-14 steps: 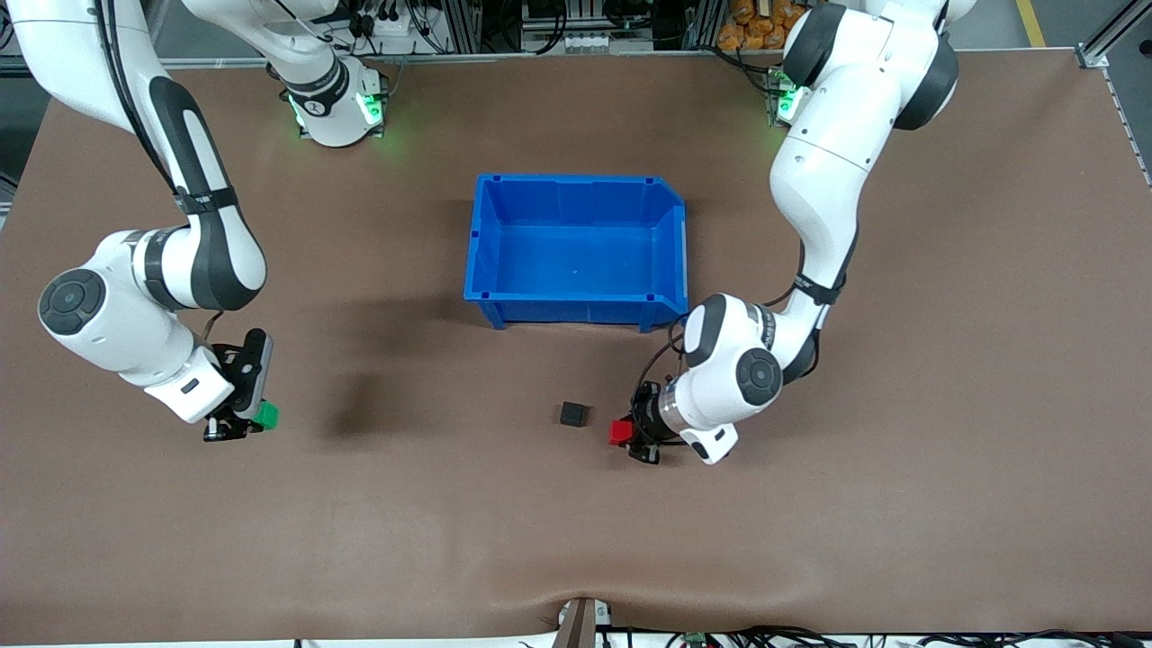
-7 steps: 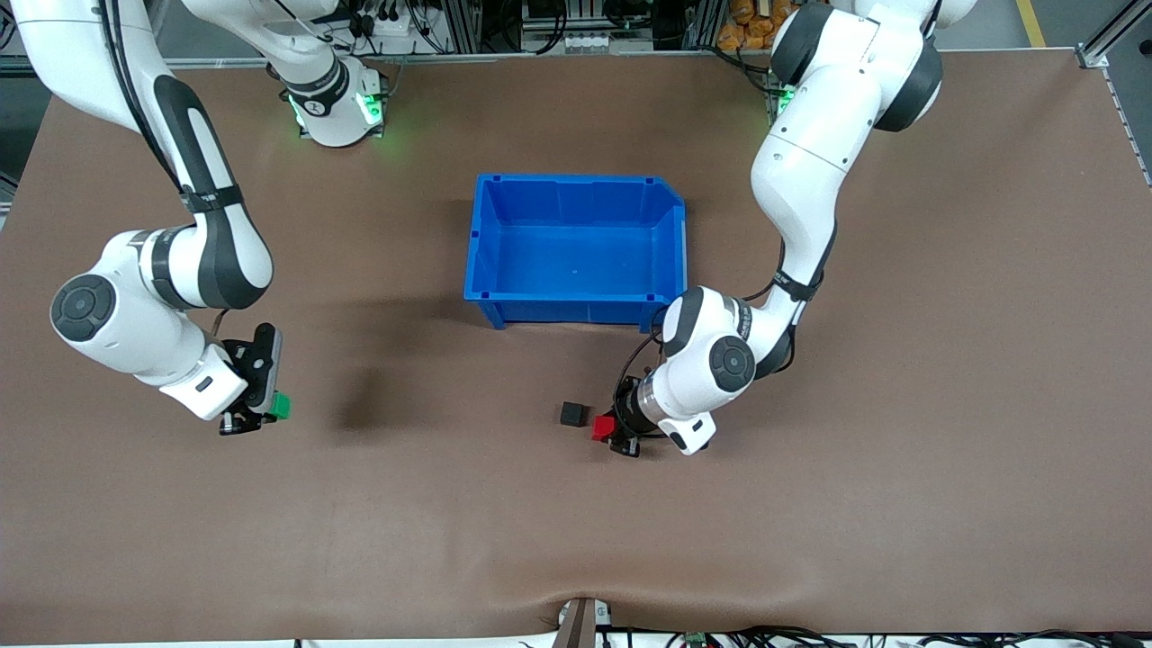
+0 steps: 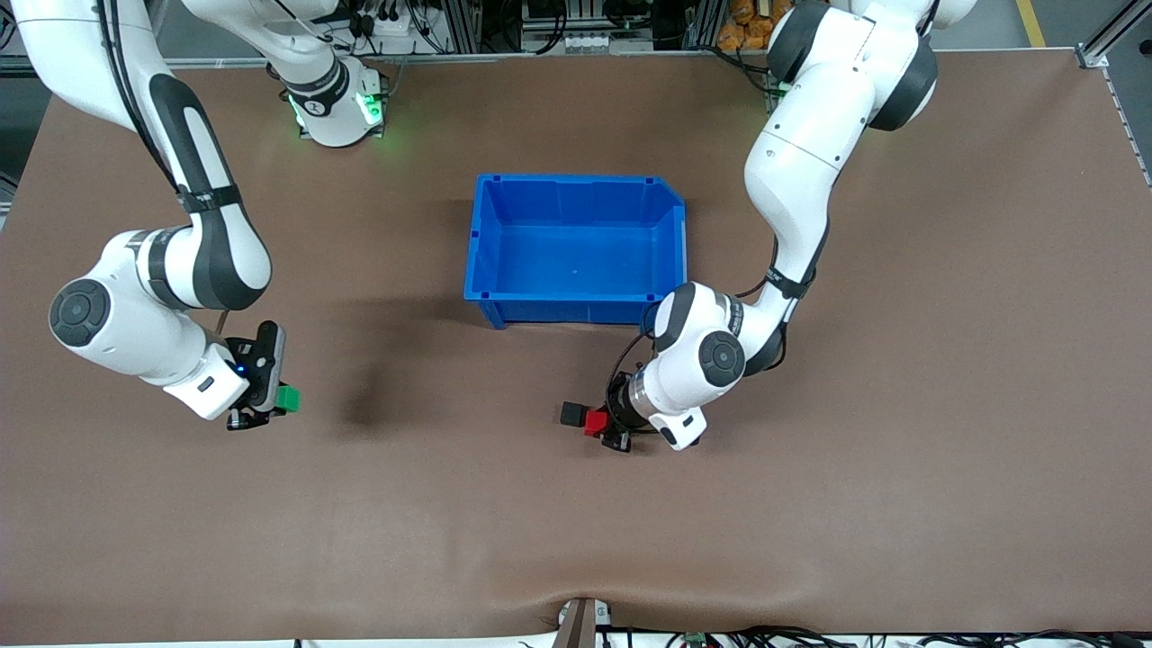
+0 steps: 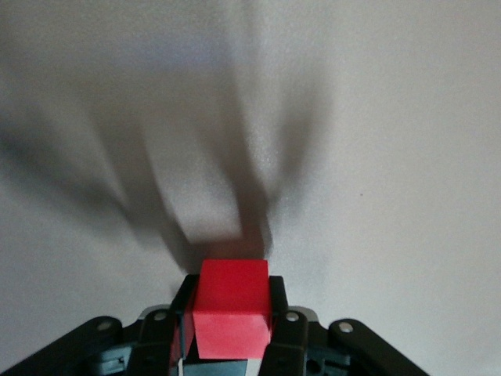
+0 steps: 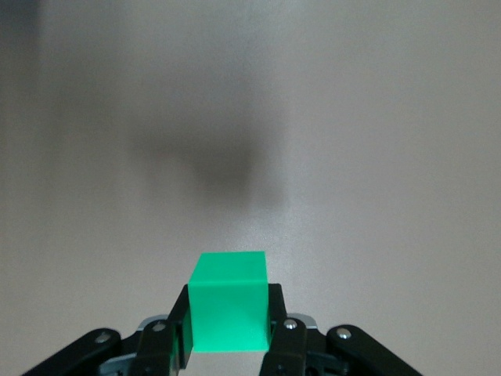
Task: Attach green and red cubes to black cube
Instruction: 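Press the red cube onto the black cube while the right gripper carries green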
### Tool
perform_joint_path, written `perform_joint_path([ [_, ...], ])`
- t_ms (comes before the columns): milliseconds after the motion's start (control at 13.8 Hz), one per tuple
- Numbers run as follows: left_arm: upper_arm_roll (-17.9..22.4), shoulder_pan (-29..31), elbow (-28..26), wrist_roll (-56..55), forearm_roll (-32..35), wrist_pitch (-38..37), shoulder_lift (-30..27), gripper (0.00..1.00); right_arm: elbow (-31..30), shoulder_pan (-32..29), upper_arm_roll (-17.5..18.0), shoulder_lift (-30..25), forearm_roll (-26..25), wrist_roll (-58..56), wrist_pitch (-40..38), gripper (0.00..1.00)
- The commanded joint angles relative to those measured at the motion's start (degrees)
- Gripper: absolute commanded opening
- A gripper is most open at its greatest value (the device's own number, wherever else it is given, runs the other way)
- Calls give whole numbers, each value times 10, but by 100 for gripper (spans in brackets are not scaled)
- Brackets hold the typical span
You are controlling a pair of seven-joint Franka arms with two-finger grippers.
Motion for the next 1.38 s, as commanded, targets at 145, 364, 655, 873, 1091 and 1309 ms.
perform_joint_path([
  [145,4,-12,18,-10,-11,5,16,0,12,0,-1,4,14,-8,-13,0],
  [364,2,-17,18,-14,-10,5,16,0,13,-1,-1,4,32,-9,-24,0],
  [655,3,-22,18,-56,-10,6,16,0,14,3,-1,11,41,-6,-24,0],
  [873,28,-48,17,-100,-10,6,14,0,43,21,-2,34,68,2,-24,0],
  [1091,29,-46,15,-94,-10,6,16,7,80,45,-2,66,68,55,-24,0],
  [1309,30,-40,14,-83,-7,6,13,100,104,80,-3,87,68,132,-24,0],
])
